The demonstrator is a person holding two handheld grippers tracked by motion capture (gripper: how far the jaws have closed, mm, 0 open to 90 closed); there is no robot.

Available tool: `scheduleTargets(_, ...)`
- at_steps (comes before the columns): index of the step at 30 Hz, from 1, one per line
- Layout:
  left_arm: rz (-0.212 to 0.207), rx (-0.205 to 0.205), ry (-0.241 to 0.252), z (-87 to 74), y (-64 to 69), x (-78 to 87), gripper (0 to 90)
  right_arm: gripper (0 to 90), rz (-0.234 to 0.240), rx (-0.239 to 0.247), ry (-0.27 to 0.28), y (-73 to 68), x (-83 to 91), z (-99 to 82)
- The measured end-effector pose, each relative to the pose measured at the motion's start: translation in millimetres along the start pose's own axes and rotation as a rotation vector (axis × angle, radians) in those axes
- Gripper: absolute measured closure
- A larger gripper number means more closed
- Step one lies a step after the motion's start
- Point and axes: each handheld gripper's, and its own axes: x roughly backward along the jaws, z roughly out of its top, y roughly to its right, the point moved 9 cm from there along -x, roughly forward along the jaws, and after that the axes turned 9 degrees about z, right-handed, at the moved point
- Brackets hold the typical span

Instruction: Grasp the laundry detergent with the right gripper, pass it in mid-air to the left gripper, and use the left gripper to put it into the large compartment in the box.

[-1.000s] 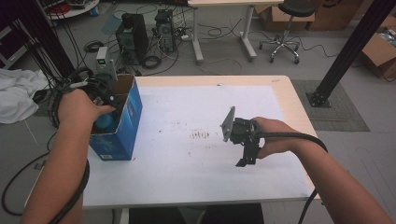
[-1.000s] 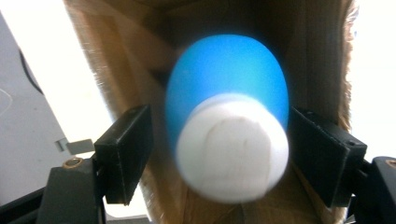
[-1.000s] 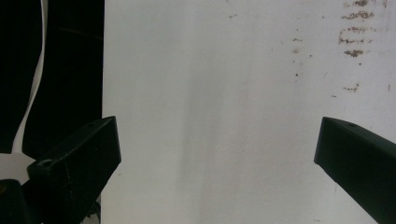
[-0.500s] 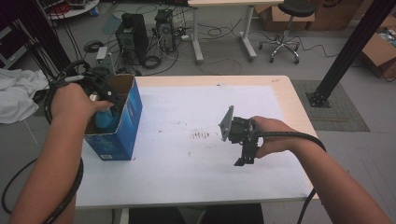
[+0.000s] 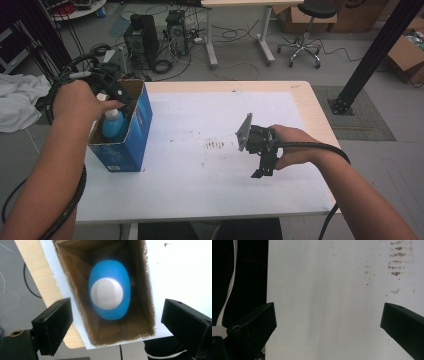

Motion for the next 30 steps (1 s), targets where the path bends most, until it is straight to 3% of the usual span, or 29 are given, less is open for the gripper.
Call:
scheduleTargets(3, -0.023, -0.018, -0.016, -0.6, 5.1, 3.7, 5.4, 0.0, 0.001, 0.000, -0.003, 0.1, -1.3, -1.3)
scheduleTargets(18, -0.007, -0.111, 0.024, 8.4, 28.7, 24.9, 0.1, 0.0, -0.002, -0.010, 0.011, 1.6, -2.4, -8.1)
scheduleTargets(22, -0.015, -0.156, 0.053, 11.8, 38.6, 32.5, 0.1, 0.0, -0.004, -0.014, 0.013, 1.5, -1.5, -9.5)
scheduleTargets(26, -0.039, -0.242, 0.097, 14.9, 53.7, 38.5, 0.1, 0.0, -0.005, -0.017, 0.012, 0.7, 0.4, -11.7)
scheduleTargets(30, -0.044, -0.287, 0.117, 15.5, 64.2, 43.1, 0.1, 0.0, -0.008, -0.023, 0.005, 0.1, 1.4, -14.9)
